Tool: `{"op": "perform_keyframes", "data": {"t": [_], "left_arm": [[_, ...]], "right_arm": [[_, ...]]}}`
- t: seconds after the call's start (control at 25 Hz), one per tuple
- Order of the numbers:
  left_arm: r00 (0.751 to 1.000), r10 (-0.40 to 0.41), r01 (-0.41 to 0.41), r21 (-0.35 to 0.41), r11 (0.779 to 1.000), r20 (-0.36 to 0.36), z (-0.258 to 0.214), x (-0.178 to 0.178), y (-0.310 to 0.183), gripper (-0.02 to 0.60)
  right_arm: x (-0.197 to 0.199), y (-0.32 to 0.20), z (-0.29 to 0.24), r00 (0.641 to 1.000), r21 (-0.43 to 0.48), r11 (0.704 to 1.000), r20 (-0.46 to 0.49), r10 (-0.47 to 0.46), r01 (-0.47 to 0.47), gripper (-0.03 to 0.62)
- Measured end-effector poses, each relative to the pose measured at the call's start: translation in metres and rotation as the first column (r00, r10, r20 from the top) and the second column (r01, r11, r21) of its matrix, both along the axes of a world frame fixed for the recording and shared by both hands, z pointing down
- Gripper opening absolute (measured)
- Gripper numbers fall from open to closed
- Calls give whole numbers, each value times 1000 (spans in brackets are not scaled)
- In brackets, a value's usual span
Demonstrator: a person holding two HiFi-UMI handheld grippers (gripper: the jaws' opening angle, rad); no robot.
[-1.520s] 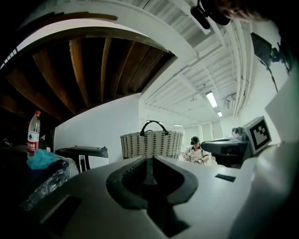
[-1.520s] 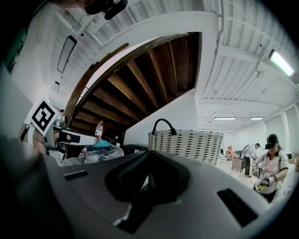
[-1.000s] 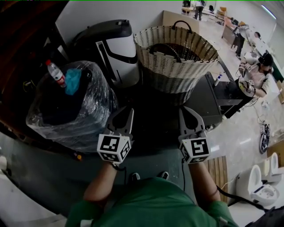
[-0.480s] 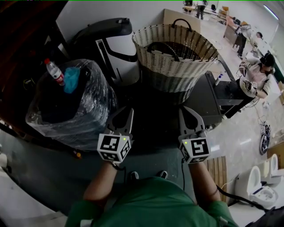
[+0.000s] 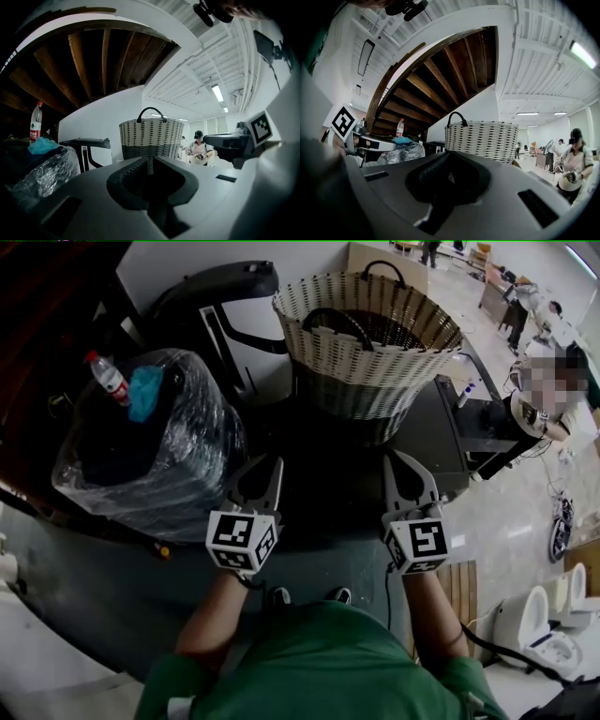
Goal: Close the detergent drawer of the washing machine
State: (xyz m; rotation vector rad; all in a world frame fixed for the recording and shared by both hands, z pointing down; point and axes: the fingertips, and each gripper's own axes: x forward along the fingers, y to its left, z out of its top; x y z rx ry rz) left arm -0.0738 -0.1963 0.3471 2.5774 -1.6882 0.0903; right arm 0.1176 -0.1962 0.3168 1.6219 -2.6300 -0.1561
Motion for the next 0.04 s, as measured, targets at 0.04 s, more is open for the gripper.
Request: {"op": "perform_keyframes", "data": {"t": [0.04], "left_arm": [[1000, -1, 1, -4, 1000, 1, 3, 2, 0, 54]], "right_arm": [[2, -1, 2, 1000, -3, 1000, 0, 0, 0, 21]]}}
